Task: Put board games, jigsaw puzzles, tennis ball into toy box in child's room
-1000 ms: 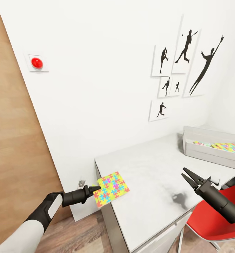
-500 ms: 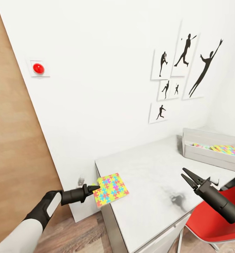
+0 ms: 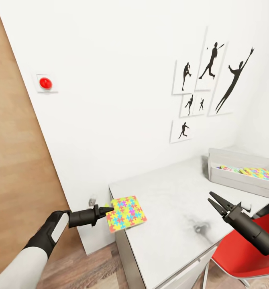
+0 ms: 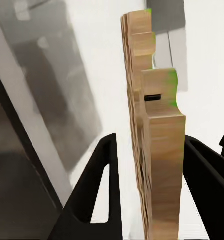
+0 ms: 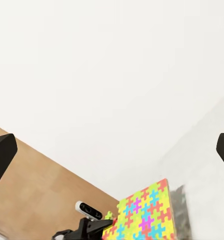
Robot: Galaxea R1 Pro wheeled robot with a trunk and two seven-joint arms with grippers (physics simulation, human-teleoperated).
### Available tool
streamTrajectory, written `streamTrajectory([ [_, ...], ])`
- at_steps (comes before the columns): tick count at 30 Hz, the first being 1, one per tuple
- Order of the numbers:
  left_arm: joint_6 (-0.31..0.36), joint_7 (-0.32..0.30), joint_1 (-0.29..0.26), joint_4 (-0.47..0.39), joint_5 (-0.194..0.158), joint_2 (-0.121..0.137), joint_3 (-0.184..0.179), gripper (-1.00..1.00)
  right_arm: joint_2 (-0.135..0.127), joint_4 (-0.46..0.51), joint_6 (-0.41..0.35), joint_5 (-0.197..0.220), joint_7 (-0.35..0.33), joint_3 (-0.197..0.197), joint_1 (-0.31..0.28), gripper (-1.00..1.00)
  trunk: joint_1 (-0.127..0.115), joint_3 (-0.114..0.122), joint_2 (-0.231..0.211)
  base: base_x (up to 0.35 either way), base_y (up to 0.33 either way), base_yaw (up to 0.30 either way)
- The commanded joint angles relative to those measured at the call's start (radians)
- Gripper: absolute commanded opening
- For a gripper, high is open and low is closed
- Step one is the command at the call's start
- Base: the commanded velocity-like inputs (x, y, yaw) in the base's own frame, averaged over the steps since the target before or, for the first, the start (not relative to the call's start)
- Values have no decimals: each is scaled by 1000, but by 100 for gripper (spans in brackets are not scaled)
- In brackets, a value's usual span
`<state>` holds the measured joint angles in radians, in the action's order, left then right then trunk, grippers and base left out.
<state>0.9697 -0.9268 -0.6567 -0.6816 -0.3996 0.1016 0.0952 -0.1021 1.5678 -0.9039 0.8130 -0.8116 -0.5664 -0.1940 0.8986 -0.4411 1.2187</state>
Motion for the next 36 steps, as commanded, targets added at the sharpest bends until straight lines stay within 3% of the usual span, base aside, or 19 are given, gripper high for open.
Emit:
streamTrajectory([
  [1, 16, -4, -1, -12, 7, 0, 1, -100, 0, 0, -5, -1, -3, -1, -1, 100, -4, 2, -7, 0, 0, 0],
  [5, 72, -6, -3, -125, 5, 16, 3, -100, -1, 0, -6, -2, -3, -1, -1, 100, -19, 15, -35, 0, 0, 0],
  [8, 77, -21, -37, -155, 2, 17, 1, -100, 1, 0, -7, -3, -3, 0, -1, 100, -31, 24, -56, 0, 0, 0],
  [13, 77, -118, -73, -160, 6, 28, -12, -100, 2, 0, -6, -4, -2, 1, -1, 100, -50, 40, -91, 0, 0, 0],
  [18, 77, -201, -80, -161, 5, 86, -16, -100, 8, 0, 0, -5, -2, 5, -1, 100, -69, 55, -126, 0, 0, 0],
  [21, 77, -256, -84, -170, 5, 97, -17, -100, 9, 1, 2, -5, -4, 6, -1, 100, -81, 65, -147, 0, 0, 0],
  [23, 77, -313, -85, -175, 8, 101, -32, -100, 11, 0, 3, -5, -4, 6, -1, 100, -88, 71, -161, 0, 0, 0],
  [26, 77, -347, -85, -179, 10, 105, -73, -100, 11, 0, 4, -6, -3, 5, -1, 100, -100, 80, -182, 0, 0, 0],
  [28, 77, -361, -86, -181, 10, 123, -93, -100, 11, 0, 5, -6, -3, 5, -1, 100, -107, 87, -196, -66, 0, 0],
  [32, 77, -368, -87, -182, 6, 162, -100, -100, 12, 0, 5, -5, 10, 7, -1, 100, -123, 99, -224, -215, 0, 0],
  [36, 77, -370, -87, -182, 4, 180, -103, -100, 14, -7, 6, -4, 43, 8, -1, 100, -138, 112, -252, -163, 0, 0],
])
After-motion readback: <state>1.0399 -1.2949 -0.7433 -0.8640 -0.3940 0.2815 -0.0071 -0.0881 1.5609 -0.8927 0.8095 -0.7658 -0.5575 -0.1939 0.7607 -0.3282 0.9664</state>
